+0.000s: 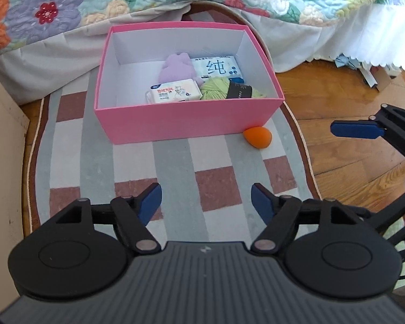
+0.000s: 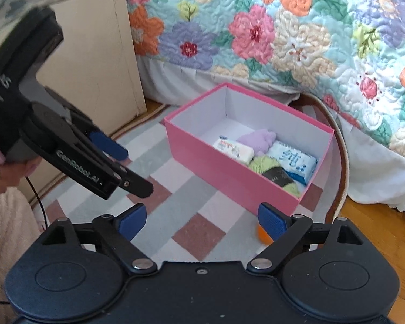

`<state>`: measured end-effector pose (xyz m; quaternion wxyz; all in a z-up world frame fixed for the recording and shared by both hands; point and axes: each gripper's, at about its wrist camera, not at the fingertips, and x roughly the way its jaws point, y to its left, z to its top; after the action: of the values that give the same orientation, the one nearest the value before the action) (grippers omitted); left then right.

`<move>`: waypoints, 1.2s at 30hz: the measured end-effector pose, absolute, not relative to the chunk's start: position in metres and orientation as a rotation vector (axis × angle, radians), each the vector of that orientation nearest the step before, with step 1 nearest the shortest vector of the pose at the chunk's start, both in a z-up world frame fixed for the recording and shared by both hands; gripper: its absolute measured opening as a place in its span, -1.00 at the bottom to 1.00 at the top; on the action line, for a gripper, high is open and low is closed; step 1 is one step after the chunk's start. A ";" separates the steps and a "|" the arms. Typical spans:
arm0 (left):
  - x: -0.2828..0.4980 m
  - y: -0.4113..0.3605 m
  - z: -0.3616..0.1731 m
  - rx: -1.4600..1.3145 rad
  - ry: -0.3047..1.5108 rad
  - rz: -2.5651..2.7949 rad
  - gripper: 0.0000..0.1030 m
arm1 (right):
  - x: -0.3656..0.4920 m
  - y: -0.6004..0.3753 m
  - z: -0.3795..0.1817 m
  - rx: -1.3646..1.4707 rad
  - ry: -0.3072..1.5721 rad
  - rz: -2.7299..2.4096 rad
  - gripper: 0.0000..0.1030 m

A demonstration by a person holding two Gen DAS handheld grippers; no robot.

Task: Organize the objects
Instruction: 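Raise the left tool out of the pink box and withdraw, then move the left tool down toward the orange makeup sponge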

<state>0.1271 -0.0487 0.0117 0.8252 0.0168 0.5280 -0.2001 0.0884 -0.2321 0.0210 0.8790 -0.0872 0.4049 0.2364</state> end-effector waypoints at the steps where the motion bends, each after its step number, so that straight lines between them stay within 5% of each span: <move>1: 0.127 -0.050 0.010 0.034 1.124 -0.430 0.45 | 0.088 -0.232 0.018 -0.187 0.849 0.487 0.80; 9: 0.129 -0.052 -0.015 -0.059 1.125 -0.424 0.77 | 0.086 -0.239 -0.006 -0.168 0.812 0.457 0.80; 20: 0.135 -0.055 -0.057 -0.147 1.146 -0.425 0.80 | 0.086 -0.246 -0.034 -0.207 0.726 0.397 0.80; 36: 0.148 -0.071 -0.104 -0.206 1.138 -0.462 0.74 | 0.127 -0.248 -0.100 -0.323 0.883 0.330 0.79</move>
<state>0.1481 -0.0708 -0.1045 0.8123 -0.0965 0.5330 -0.2164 0.1271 -0.2483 -0.1003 0.8785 -0.1550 0.4235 0.1581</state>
